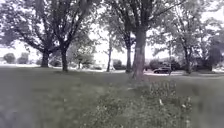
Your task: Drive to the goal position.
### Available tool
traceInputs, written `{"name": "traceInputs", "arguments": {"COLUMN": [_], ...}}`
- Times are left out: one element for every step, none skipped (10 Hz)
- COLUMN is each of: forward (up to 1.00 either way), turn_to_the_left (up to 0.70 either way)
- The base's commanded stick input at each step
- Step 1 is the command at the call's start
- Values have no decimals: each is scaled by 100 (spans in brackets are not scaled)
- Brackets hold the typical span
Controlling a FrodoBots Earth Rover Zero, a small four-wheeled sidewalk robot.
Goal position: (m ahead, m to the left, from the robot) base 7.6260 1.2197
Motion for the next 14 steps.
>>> {"name": "traceInputs", "arguments": {"forward": [70,70,70,70,70,70,70,70,70,70,70,70,70,70], "turn_to_the_left": [35,35,30,25,20,15,10,5,0,0,0,0,0,0]}}
